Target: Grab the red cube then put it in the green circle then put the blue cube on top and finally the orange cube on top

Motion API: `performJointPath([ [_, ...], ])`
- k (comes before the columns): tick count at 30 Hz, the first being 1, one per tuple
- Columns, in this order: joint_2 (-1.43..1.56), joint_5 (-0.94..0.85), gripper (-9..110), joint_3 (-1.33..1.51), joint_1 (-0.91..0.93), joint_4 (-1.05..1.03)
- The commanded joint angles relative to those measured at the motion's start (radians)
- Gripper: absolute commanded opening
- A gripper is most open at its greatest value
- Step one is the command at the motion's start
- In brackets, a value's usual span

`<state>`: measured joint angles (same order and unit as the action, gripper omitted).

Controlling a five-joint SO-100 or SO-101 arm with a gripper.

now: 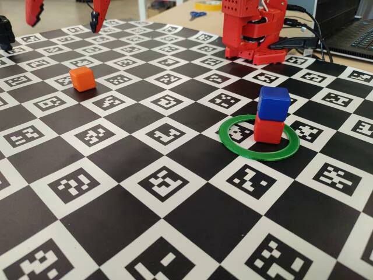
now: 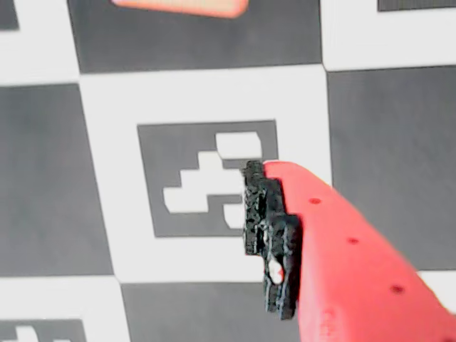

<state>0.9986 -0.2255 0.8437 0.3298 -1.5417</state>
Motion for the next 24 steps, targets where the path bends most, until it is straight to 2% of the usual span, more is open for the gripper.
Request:
performJointPath([
  [1,0.011,-0.005,48,-0.071,0.021,0.032],
  [24,-0.04,-0.011,48,0.123,0.049,0.163],
])
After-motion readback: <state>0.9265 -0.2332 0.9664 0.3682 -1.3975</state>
